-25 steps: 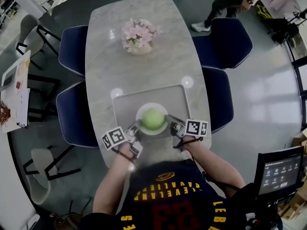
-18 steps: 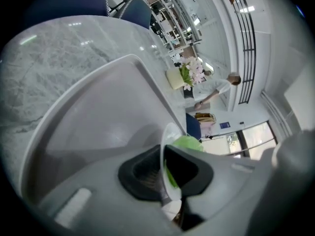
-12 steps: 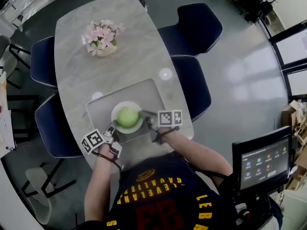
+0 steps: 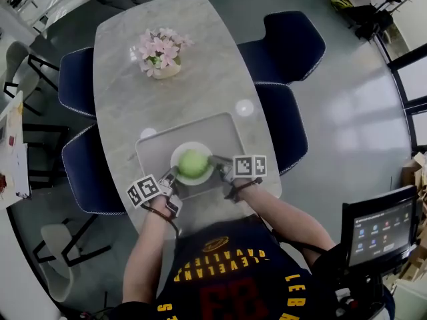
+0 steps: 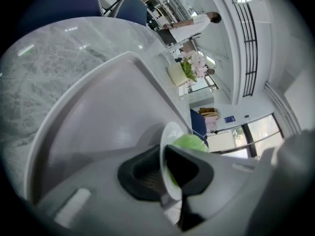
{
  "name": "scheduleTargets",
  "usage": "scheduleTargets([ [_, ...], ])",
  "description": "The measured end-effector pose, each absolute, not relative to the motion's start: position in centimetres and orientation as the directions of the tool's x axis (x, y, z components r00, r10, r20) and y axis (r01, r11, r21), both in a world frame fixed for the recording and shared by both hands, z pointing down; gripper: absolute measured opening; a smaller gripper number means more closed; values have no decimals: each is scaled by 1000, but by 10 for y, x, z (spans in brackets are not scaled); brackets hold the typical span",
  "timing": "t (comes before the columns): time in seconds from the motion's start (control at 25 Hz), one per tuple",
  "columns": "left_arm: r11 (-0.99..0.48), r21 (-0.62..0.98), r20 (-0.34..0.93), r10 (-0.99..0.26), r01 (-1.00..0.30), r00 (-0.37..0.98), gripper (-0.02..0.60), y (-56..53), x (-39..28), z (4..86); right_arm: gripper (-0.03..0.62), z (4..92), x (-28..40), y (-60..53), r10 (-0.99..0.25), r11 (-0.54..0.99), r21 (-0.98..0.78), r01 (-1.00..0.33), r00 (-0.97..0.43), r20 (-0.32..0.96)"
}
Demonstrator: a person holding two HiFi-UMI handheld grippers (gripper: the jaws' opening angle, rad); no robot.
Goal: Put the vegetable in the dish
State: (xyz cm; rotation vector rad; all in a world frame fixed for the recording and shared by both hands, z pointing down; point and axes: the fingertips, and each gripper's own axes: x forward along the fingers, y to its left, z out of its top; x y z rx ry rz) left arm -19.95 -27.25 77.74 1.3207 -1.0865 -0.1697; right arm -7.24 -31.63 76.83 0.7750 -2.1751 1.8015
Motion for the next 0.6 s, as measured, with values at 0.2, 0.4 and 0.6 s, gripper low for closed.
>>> scheduleTargets([
  [0.2,313,805,573,-630,-504,524,41,-270,-201,780,32,771,-75,-316,-244,112,-836,-538,-830,501],
  [0.4,322,781,605,-603,-535,520,46,-268,-201,784,34,774,-76,-316,-222,118,-819,-562,-819,529],
  [0.6,314,755,632,-583,-576,510,49,-268,-201,787,34,778,-75,-316,-198,138,-791,-596,-800,567],
])
